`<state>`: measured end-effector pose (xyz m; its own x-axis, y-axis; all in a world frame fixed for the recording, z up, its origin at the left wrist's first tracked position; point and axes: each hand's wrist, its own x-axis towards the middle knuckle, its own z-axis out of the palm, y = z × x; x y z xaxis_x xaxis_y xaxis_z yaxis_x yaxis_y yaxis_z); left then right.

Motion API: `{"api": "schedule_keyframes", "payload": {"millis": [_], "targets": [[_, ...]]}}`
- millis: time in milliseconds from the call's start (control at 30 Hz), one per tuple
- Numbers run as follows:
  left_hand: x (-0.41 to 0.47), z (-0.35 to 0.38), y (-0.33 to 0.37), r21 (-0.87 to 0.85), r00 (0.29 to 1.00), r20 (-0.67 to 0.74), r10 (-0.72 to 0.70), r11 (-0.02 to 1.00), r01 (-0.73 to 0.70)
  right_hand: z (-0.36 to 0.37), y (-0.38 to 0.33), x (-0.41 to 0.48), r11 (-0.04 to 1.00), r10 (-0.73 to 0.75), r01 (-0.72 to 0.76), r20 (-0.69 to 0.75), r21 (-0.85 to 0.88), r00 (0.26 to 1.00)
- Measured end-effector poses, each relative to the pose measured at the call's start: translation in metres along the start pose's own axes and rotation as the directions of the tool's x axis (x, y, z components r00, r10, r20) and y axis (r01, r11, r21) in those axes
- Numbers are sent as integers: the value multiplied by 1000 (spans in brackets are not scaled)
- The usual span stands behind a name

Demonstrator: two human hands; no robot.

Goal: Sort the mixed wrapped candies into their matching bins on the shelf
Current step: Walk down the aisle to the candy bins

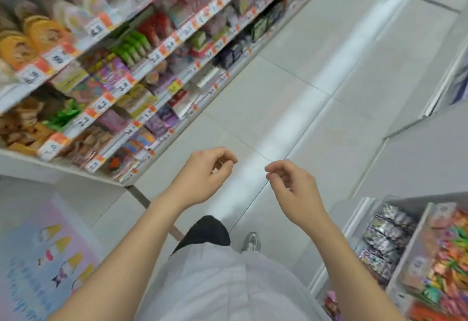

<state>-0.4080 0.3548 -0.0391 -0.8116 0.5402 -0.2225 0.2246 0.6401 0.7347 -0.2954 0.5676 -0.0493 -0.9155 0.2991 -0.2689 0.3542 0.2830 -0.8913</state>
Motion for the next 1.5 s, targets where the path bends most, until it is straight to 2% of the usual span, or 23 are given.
{"api": "schedule_keyframes", "payload": {"millis": [167,333,533,733,800,1000,1300,1500], "targets": [[115,-13,-15,142,970,241,29,988,-65,-21,9,97,993,116,-116,-50,-4,992],[241,-33,-19,159,941,330,69,979,-127,-48,-17,201,984,174,-176,-124,1,977],[417,-39,50,107,851,486,199,953,-284,-101,-48,297,979,205,-202,-246,38,947],[574,-17,125,36,784,529,325,914,-403,-166,-14,374,939,345,-319,-329,130,879],[627,-2,139,77,769,566,296,910,-407,-197,2,415,929,370,-339,-342,150,864],[772,25,184,289,694,716,80,871,-398,-318,22,550,911,407,-354,-319,210,856],[991,29,262,159,824,553,122,955,-249,-483,-4,797,934,349,-304,-293,188,890],[1189,46,319,85,839,504,203,956,-282,-580,-22,969,954,297,-267,-326,133,898]]}}
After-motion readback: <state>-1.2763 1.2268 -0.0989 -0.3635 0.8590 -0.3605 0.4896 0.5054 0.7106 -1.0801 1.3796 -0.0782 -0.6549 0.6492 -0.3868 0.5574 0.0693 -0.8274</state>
